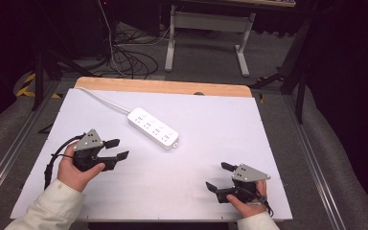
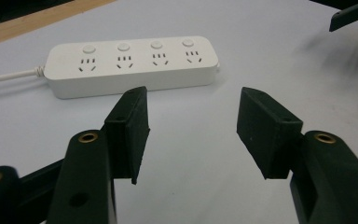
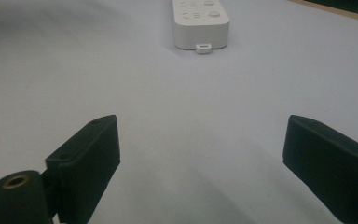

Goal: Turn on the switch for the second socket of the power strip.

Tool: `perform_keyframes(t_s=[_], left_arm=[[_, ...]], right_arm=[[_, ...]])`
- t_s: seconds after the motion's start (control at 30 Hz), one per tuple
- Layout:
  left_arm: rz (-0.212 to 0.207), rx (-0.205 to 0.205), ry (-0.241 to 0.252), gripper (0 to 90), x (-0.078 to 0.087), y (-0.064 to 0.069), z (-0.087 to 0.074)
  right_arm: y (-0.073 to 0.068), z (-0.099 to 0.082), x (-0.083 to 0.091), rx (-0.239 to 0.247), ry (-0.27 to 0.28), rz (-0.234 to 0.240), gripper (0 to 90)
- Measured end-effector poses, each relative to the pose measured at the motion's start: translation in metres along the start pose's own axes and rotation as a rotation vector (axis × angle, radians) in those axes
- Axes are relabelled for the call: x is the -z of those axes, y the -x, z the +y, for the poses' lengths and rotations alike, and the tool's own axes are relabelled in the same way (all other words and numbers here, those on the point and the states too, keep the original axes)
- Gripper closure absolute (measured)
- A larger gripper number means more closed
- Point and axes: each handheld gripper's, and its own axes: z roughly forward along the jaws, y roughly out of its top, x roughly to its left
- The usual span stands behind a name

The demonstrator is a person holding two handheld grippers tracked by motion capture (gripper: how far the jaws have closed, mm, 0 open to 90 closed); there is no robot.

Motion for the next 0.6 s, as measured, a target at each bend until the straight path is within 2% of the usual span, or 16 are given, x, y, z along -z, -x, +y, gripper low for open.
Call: perform_keyframes(t_s=[0.37, 0.5, 0.6], left_arm=[[0.007, -0.027, 0.005, 47.0, -0.009, -0.008, 0.019], [0.02, -0.05, 0.001, 47.2, -0.014, -0.01, 0.028], [0.011, -0.051, -0.003, 47.3, -0.017, -0.011, 0.033]], right_arm=[[0.0, 0.0, -0.001, 0.003, -0.006, 0.005, 11.5], [0.0, 0.0, -0.001, 0.005, -0.006, 0.007, 11.4], [0.0, 0.0, -0.002, 0.008, -0.008, 0.007, 11.4]])
